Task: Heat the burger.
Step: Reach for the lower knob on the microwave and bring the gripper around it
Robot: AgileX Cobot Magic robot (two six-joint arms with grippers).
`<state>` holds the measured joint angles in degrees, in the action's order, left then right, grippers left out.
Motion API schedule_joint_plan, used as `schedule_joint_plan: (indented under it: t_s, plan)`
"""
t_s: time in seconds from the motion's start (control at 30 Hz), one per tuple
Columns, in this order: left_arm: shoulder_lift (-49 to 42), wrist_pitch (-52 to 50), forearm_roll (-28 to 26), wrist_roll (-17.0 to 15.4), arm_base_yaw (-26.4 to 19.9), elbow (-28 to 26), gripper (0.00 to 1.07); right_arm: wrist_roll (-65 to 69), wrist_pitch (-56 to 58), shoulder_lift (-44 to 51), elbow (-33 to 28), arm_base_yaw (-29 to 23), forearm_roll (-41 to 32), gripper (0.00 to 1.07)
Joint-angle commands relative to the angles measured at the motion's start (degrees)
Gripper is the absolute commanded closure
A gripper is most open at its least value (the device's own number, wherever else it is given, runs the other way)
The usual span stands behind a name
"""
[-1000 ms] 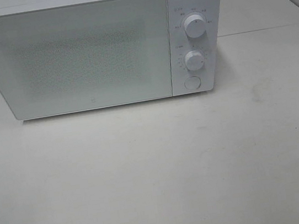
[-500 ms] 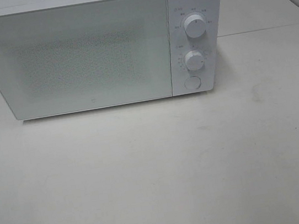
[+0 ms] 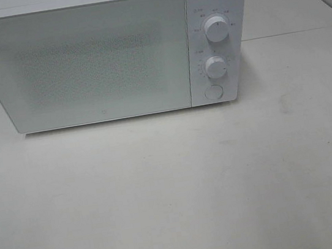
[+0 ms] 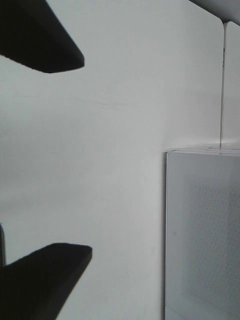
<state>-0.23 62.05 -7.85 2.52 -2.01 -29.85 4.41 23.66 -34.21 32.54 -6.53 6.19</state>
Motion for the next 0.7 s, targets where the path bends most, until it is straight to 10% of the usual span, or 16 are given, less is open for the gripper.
schedule_joint_plan:
  t_s: [0.03, 0.7]
  plan:
    - [-1.43, -0.69, -0.40, -0.11, 0.00, 0.23, 0.22, 0.17, -3.90, -2.86, 0.52, 0.29, 0.23, 0.32]
    - [-1.43, -0.69, -0.40, -0.11, 0.00, 0.23, 0.22, 2.69, -33.06, -26.24, 0.52, 0.29, 0.34, 0.32]
